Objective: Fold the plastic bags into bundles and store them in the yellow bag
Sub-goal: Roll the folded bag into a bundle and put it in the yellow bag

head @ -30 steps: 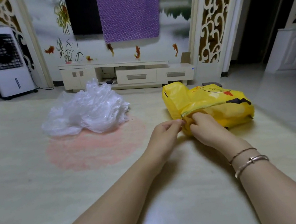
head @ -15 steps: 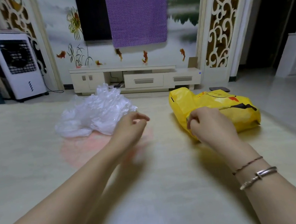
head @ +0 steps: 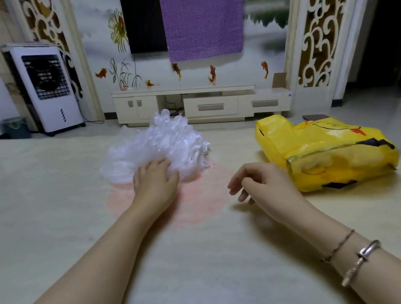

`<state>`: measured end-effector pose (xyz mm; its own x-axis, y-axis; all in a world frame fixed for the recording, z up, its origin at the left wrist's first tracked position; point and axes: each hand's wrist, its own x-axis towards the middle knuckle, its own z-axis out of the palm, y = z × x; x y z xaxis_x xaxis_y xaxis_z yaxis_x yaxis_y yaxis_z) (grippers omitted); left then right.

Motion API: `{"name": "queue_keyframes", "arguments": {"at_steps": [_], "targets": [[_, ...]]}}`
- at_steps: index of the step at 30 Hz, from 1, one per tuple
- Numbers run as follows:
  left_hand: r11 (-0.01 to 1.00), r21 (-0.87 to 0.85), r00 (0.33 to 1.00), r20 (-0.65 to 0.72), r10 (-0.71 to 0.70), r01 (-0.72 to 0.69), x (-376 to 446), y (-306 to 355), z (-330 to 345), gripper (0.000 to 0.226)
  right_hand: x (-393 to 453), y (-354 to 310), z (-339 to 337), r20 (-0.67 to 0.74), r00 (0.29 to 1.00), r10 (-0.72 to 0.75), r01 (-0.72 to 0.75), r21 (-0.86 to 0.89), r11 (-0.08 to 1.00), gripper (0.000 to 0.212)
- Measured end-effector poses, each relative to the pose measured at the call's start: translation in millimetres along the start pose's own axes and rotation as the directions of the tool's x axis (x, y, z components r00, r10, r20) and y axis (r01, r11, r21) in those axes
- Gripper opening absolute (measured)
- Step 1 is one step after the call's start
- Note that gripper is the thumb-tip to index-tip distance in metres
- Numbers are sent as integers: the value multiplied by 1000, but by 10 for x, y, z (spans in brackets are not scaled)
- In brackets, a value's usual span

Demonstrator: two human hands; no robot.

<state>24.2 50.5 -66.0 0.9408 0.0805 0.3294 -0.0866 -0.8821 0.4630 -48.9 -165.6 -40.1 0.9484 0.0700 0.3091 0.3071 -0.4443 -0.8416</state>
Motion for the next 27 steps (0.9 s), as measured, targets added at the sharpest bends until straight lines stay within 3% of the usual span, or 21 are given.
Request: {"name": "queue_keyframes", "arguments": {"at_steps": [6, 10, 14, 19, 22, 27], "targets": [[984, -140, 975, -205, 82, -112, -120, 71, -144, 33, -14, 12, 17, 7, 1000, 0, 0, 88, 996, 37], [936, -314, 954, -294, 63, -159, -202, 132, -285, 28, -33, 0, 9, 26, 999, 21, -24, 142, 990, 40], [958, -256, 877, -481, -7, -132, -209, 159, -407, 8, -39, 2, 19, 37, 999, 19, -24, 148, 989, 39], [973, -211, 798, -600, -56, -90, -220, 80, -496, 3, -29, 4, 79, 83, 996, 10, -22, 143, 989, 40], [947, -322, 794, -577, -190, -7, -201, 1, -516, 10, -43, 2, 103, 111, 994, 9, -24, 133, 991, 40], [855, -492, 872, -335, -358, 162, -148, -195, -499, 32, -70, -7, 105, 127, 992, 14, -30, 128, 991, 41]]}}
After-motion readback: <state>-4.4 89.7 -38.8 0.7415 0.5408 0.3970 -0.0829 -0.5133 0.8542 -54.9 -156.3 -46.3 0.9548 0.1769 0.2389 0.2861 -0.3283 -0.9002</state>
